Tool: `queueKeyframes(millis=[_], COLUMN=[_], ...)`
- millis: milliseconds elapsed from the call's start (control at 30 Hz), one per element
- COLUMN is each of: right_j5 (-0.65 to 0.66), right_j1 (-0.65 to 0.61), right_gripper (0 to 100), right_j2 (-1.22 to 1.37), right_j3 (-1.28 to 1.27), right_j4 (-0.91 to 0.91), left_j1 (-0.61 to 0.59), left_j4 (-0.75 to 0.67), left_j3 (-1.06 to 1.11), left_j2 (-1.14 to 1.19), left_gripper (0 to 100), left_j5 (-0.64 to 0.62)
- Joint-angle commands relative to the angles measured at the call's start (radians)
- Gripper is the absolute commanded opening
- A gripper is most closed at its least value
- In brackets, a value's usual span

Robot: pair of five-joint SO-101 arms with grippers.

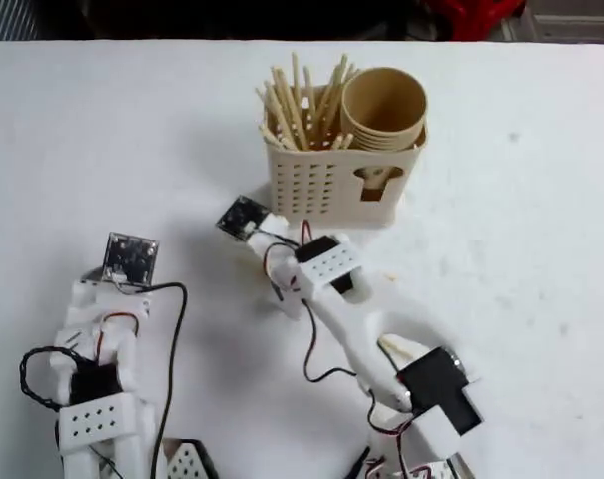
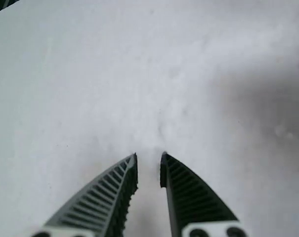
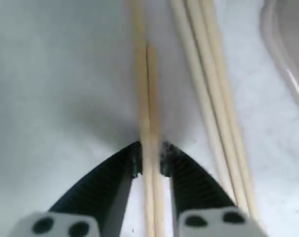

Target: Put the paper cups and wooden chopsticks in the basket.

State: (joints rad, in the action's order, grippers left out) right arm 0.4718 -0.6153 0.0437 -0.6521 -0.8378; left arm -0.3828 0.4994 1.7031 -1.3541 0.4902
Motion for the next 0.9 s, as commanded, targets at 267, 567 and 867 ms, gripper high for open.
queueKeyframes(millis=[267,567,867], right_j5=[0.0,-0.018,0.008], right_j1=[-0.038,-0.038,-0.038], right_gripper=[1.9,2.2,14.6], right_j2=[-0.323,-0.515,-0.266], right_j3=[0.028,-0.018,-0.072], right_j4=[-0.165,-0.229,-0.05], left_j1=[0.013,0.013,0.013], left_j4=[-0.018,-0.018,-0.018], left_j3=[-0.005,-0.005,-0.005], left_j2=[-0.008,-0.008,-0.008], left_gripper=[9,9,9], left_j5=[-0.006,-0.006,-0.006])
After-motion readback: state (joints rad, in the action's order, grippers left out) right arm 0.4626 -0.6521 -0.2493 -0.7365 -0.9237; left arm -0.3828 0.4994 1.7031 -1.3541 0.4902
